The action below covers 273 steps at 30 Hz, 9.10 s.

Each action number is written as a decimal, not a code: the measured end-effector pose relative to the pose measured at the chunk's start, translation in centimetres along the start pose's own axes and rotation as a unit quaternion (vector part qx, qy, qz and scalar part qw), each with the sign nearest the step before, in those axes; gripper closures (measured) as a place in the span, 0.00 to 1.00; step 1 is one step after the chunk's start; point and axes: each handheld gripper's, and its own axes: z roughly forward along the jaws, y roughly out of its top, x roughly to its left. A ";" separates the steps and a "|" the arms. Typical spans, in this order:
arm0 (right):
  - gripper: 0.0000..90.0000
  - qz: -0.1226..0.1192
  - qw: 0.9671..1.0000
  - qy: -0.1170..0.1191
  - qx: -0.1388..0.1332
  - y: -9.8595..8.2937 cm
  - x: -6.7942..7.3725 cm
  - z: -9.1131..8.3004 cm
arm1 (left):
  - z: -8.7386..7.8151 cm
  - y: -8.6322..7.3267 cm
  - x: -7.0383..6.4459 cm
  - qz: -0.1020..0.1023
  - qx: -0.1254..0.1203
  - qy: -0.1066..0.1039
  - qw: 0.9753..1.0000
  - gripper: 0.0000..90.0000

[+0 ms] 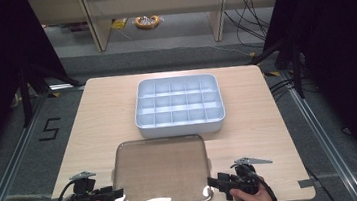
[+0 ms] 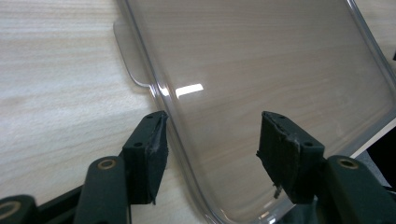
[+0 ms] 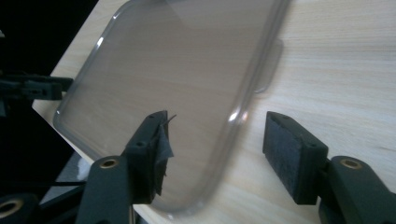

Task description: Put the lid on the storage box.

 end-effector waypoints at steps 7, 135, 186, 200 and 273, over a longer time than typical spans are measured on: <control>0.53 0.020 1.000 -0.011 0.006 0.5 -0.4 1.2 | 0.4 0.0 -0.5 0.008 0.003 -0.009 1.000 0.48; 0.66 -0.060 0.993 -0.028 -0.096 5.7 -0.3 -3.5 | -0.2 6.6 -4.9 0.057 -0.135 -0.028 0.989 0.74; 0.63 -0.029 0.985 -0.081 -0.150 20.1 -3.1 0.4 | 5.3 22.2 -3.4 0.022 -0.155 0.046 0.987 0.72; 0.62 -0.036 0.984 -0.086 -0.150 20.2 -4.4 1.7 | 6.8 22.4 -2.4 0.009 -0.140 0.050 0.989 0.70; 0.58 -0.003 0.986 -0.097 -0.135 19.9 -6.9 3.7 | 9.5 21.2 -2.0 0.022 -0.112 0.074 0.991 0.57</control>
